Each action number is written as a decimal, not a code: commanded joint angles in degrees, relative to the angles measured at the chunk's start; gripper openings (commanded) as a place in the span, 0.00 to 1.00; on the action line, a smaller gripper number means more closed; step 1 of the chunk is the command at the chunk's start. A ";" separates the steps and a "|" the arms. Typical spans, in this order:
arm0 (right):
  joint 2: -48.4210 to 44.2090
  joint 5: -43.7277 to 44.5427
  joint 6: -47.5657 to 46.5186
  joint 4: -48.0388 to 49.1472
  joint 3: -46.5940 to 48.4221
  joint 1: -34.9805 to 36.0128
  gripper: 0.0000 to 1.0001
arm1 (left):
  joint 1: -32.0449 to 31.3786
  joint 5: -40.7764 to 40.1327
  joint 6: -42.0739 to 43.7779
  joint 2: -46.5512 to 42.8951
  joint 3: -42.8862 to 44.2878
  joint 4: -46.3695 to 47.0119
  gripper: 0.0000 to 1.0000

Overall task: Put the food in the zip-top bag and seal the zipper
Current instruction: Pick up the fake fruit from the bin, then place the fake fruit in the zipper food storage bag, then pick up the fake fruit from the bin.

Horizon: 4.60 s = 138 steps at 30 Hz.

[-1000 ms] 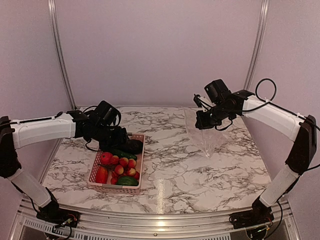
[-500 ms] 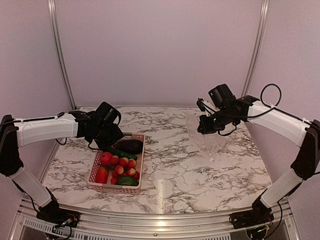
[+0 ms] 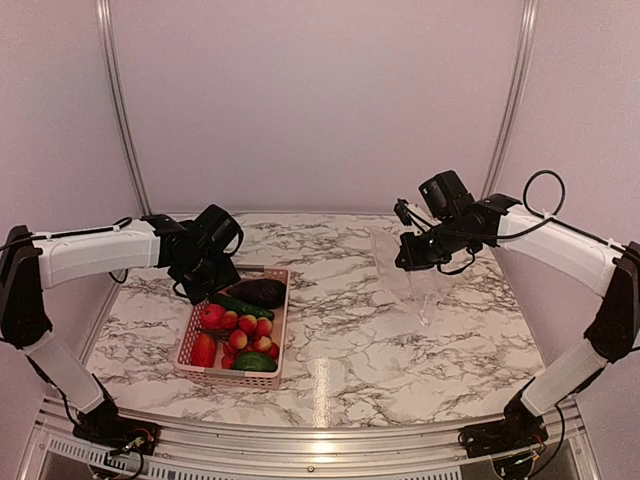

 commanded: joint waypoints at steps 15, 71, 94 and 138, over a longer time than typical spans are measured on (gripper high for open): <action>-0.01 -1.70 0.36 0.77 1.21 0.53 0.00 | 0.51 0.51 -8.05 2.79 -5.73 -0.84 0.74; 8.76 -11.98 8.70 0.33 14.96 1.15 0.00 | -11.65 16.87 20.95 5.51 19.05 37.91 0.37; 7.27 -17.97 16.97 -1.38 21.74 1.23 0.00 | -15.09 1.28 19.73 13.95 24.29 29.62 0.37; 13.94 10.19 -2.16 -34.45 44.77 -5.88 0.00 | -13.64 -9.11 35.86 8.42 28.84 8.44 0.93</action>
